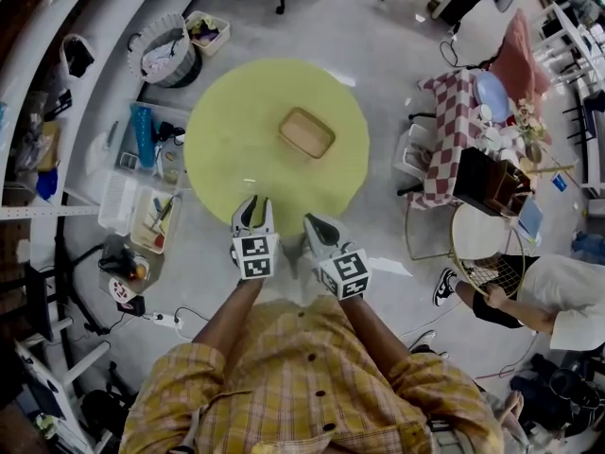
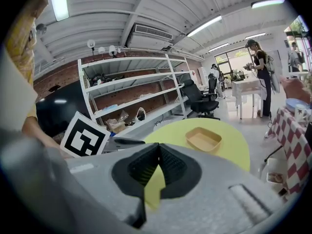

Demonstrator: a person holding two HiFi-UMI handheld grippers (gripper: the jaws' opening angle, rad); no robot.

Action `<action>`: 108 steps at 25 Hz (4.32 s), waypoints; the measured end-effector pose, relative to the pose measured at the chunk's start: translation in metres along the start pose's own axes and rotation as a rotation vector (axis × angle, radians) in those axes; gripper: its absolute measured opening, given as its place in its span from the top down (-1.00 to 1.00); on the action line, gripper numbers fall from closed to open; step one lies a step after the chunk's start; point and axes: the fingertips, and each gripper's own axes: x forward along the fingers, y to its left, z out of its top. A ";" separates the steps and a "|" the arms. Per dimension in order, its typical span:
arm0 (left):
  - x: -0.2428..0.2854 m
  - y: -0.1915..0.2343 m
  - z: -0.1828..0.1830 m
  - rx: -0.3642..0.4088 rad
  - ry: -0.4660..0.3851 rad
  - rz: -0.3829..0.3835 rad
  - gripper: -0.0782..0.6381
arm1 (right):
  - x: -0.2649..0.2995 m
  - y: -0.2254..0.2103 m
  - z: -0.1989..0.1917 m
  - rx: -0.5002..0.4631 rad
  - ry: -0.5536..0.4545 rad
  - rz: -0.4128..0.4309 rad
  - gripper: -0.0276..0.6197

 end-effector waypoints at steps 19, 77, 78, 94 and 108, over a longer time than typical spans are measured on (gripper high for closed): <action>0.046 0.012 -0.038 -0.016 0.129 -0.005 0.48 | 0.003 0.003 -0.013 -0.017 0.032 -0.020 0.92; 0.142 0.024 -0.095 -0.001 0.329 0.008 0.51 | 0.007 -0.010 -0.038 -0.063 0.101 -0.044 0.92; 0.142 0.024 -0.095 -0.003 0.328 0.009 0.51 | 0.007 -0.011 -0.037 -0.064 0.100 -0.047 0.92; 0.139 0.024 -0.094 -0.080 0.351 0.010 0.64 | -0.003 -0.014 -0.037 -0.065 0.092 -0.069 0.92; 0.119 0.032 -0.087 -0.100 0.310 0.029 0.64 | -0.010 -0.010 -0.029 -0.088 0.076 -0.052 0.92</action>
